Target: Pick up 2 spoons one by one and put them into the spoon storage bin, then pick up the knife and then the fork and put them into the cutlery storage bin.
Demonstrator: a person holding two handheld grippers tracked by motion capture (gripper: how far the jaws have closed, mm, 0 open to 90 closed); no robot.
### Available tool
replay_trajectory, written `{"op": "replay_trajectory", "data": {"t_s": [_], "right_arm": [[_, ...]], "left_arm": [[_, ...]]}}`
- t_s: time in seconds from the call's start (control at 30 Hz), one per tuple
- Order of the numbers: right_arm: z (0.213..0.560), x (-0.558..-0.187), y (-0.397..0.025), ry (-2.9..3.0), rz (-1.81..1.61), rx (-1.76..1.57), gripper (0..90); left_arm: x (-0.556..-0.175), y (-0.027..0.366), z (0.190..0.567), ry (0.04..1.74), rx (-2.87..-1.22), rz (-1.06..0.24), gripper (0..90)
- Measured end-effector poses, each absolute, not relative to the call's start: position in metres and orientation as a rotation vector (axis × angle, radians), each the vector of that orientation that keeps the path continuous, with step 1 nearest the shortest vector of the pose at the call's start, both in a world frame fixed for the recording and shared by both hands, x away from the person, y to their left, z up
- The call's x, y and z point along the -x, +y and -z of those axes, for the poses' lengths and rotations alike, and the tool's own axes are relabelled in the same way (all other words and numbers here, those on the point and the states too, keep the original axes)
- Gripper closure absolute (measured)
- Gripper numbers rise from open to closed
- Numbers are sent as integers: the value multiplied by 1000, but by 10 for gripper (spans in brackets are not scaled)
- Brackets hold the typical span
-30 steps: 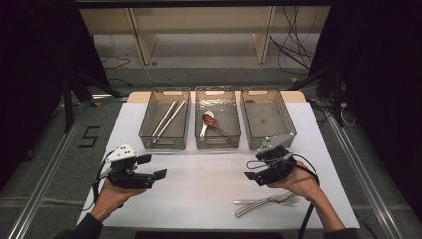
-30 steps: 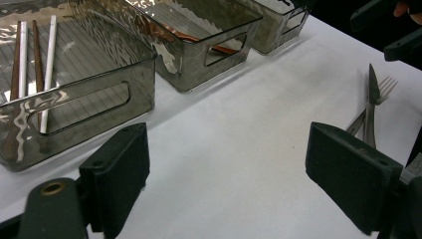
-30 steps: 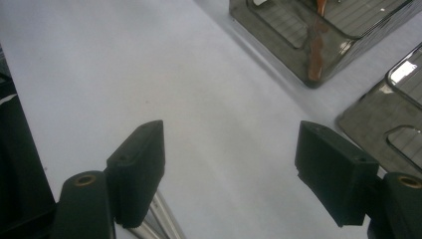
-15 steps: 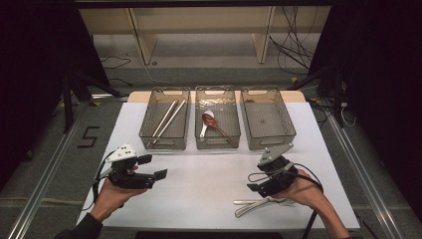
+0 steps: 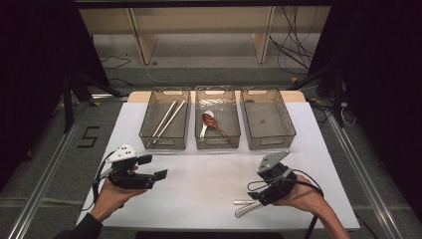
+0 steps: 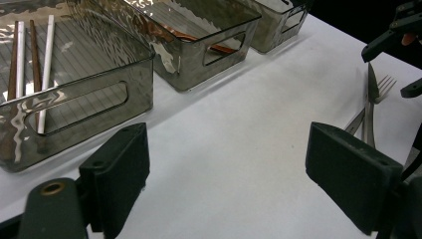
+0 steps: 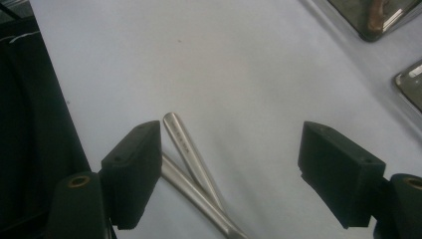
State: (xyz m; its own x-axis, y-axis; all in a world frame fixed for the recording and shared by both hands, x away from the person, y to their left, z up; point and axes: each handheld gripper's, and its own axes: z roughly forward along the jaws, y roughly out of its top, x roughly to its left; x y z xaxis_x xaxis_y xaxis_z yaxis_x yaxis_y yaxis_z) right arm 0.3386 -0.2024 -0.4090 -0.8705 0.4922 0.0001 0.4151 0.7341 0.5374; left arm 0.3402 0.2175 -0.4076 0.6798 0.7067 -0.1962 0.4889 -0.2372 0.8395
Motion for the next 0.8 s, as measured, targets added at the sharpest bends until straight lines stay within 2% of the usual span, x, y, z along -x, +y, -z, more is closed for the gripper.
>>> {"op": "replay_trajectory", "data": {"t_s": [0.37, 0.8], "right_arm": [[416, -335, -201, 2846, -701, -680, 257], [430, -327, -195, 2936, -471, -497, 324]], "left_arm": [[-340, 217, 408, 933, -1902, -276, 170], [-339, 217, 408, 931, -1906, -278, 170]]}}
